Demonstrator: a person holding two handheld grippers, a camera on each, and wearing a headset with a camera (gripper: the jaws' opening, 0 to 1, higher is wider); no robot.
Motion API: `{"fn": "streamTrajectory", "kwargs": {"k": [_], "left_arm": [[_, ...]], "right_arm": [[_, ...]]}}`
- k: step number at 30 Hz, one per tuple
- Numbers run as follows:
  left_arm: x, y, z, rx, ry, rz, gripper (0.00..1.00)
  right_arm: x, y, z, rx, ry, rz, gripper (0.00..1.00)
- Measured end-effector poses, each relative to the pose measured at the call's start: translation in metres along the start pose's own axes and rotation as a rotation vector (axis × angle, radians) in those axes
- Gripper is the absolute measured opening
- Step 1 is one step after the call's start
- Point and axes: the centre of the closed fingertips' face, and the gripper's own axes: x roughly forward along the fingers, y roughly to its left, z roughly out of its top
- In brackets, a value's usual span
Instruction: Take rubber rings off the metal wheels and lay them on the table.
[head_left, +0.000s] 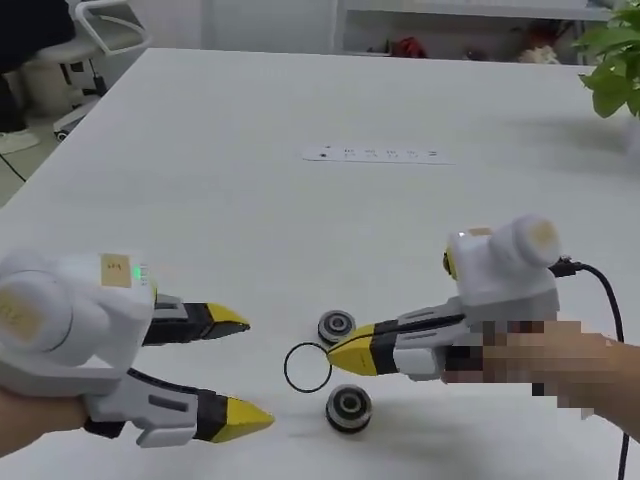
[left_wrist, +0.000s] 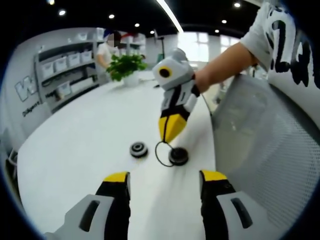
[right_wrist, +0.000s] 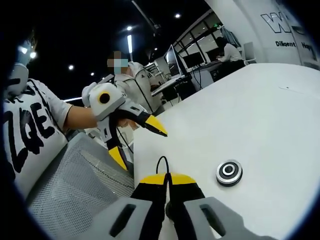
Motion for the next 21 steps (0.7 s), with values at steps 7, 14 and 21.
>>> {"fn": "streamTrajectory", "kwargs": {"k": [7,14,21], "left_arm": [[-0.011,0.005,-0.006,-0.014,0.009,0.021,0.58],[-0.022,0.01,-0.013,-0.032,0.015,0.045,0.59],[-0.029,0.014,-0.017,-0.051,0.017,0.067,0.6]], "right_arm": [[0.012,-0.006,0.005,-0.015,-0.001,-0.006,0.0],[0.024,-0.011,0.004,-0.026,0.011,-0.012,0.0],[0.035,-0.016,0.001,-0.044,0.03,-0.03,0.0]]}}
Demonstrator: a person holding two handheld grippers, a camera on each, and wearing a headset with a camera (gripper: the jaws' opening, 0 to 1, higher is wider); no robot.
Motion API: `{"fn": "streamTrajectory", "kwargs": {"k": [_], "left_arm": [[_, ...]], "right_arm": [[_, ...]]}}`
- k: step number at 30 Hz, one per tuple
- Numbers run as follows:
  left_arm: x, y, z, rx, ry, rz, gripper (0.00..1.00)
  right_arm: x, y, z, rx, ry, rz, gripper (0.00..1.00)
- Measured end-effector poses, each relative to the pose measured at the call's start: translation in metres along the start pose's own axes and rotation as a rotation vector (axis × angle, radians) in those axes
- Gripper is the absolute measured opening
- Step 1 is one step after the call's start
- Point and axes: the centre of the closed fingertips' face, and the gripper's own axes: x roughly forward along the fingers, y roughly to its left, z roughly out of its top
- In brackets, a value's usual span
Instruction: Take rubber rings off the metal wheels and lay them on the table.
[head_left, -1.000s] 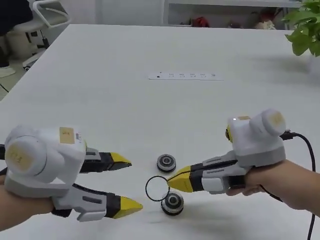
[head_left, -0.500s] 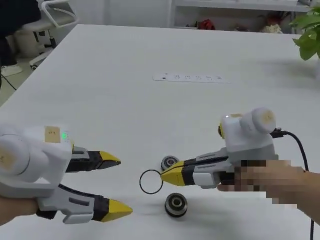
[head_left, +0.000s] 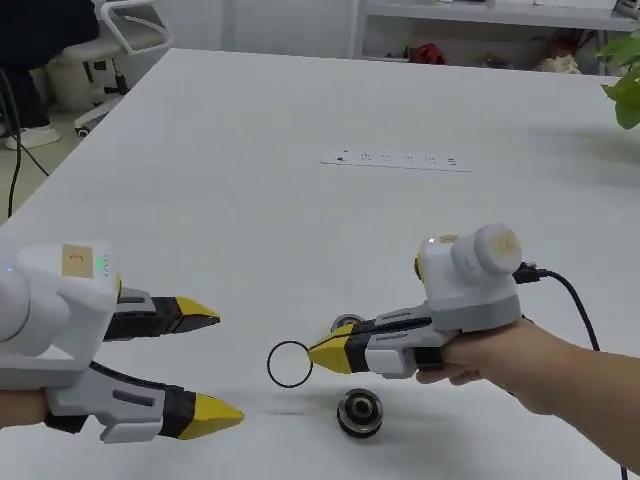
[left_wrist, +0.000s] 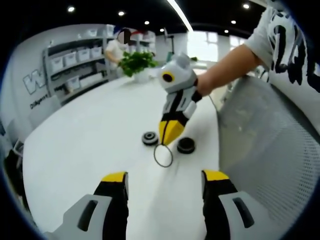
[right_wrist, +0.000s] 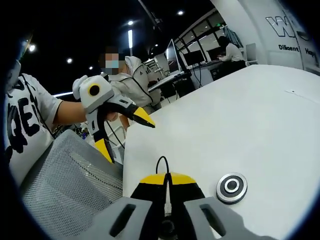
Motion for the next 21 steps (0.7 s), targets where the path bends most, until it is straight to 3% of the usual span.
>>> {"fn": "streamTrajectory", "kwargs": {"k": [16,21], "left_arm": [[0.001,0.002,0.0,-0.012,0.006,-0.001,0.6],[0.002,0.001,0.001,-0.012,0.007,-0.004,0.6]], "right_arm": [[0.009,-0.013,-0.007,-0.061,0.02,-0.074,0.0],[0.008,-0.014,-0.007,-0.064,0.017,-0.083,0.06]]}}
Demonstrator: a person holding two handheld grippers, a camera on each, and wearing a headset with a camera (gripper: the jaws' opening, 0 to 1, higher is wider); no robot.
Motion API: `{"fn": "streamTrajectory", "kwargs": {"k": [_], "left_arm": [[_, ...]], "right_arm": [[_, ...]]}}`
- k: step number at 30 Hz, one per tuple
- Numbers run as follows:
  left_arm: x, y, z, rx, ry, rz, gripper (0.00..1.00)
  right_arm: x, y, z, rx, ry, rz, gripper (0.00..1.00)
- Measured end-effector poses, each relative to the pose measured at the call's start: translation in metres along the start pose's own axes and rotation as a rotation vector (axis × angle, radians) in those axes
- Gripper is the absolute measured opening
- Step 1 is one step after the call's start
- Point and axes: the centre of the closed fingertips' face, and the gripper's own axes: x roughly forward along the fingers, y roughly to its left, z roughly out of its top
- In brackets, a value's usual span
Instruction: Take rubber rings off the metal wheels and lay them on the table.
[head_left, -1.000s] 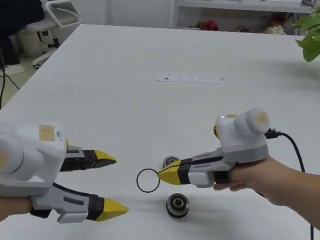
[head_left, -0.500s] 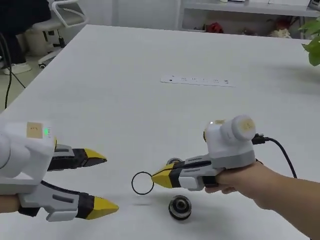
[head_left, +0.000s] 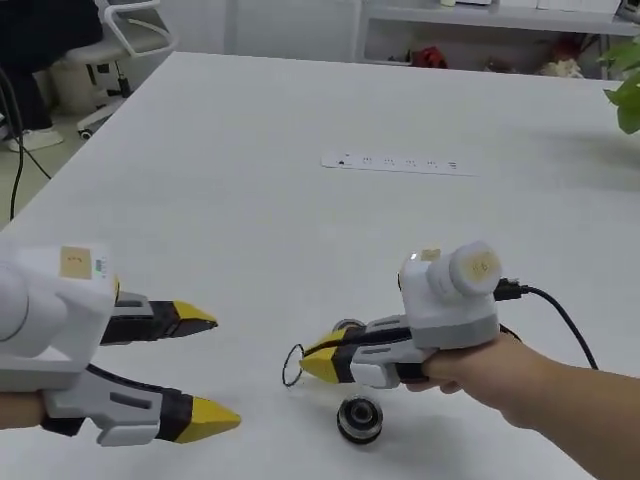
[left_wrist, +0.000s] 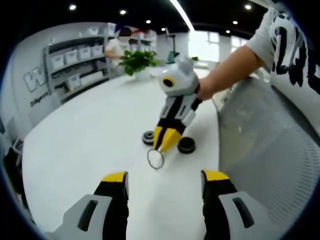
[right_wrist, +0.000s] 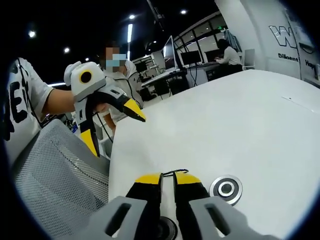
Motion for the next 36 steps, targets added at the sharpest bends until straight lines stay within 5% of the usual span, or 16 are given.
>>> {"fn": "streamTrajectory", "kwargs": {"k": [13,36], "left_arm": [[0.005,0.0,0.003,0.005,-0.001,-0.007,0.59],[0.023,-0.001,0.023,0.043,-0.014,-0.04,0.59]], "right_arm": [[-0.015,0.001,0.009,0.005,-0.042,-0.011,0.2],[-0.061,0.001,0.027,0.026,-0.128,-0.034,0.29]]}}
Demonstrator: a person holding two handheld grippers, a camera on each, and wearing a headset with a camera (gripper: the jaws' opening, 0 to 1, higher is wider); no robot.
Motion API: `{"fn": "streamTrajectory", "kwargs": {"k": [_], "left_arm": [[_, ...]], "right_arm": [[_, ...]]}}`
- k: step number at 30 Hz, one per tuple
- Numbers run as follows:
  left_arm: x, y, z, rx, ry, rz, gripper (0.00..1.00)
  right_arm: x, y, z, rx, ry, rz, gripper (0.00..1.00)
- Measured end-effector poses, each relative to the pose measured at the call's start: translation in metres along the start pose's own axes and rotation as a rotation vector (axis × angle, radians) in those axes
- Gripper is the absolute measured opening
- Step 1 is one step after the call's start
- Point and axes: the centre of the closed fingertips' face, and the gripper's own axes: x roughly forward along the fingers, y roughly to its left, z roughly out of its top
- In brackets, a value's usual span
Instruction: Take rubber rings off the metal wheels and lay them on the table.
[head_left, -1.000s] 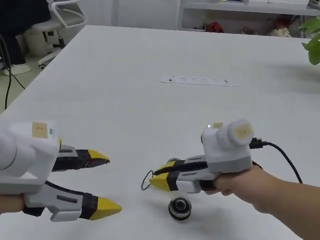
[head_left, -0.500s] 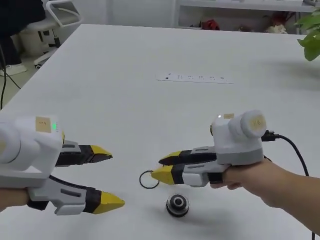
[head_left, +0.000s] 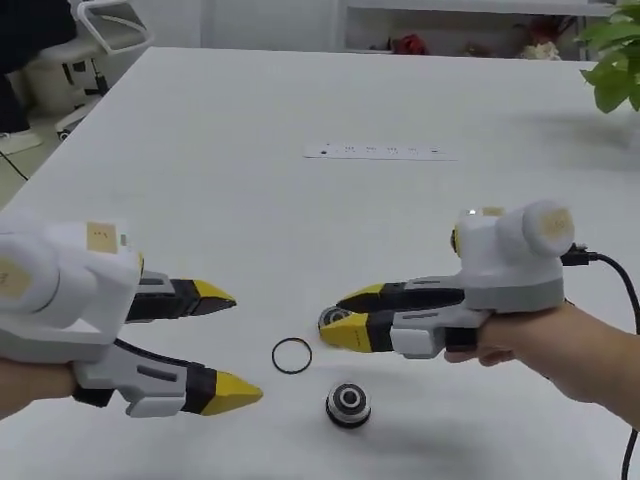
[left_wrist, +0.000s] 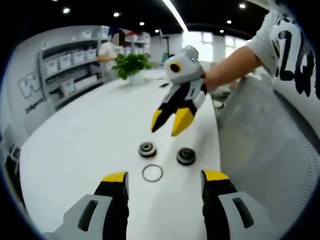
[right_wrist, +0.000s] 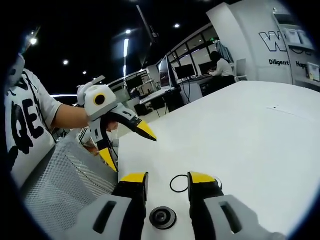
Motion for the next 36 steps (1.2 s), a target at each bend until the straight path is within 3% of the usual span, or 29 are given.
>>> {"fn": "streamTrajectory", "kwargs": {"k": [12,26,36], "left_arm": [[0.008,0.001,0.009,0.018,-0.002,-0.017,0.59],[0.023,-0.002,0.015,0.024,-0.001,-0.048,0.57],[0.036,-0.007,0.014,0.022,0.005,-0.076,0.55]], "right_arm": [[-0.016,-0.003,-0.004,-0.017,0.006,-0.015,0.31],[-0.022,0.0,-0.015,-0.029,0.033,-0.013,0.35],[-0.017,0.003,-0.038,-0.077,0.103,0.002,0.36]]}}
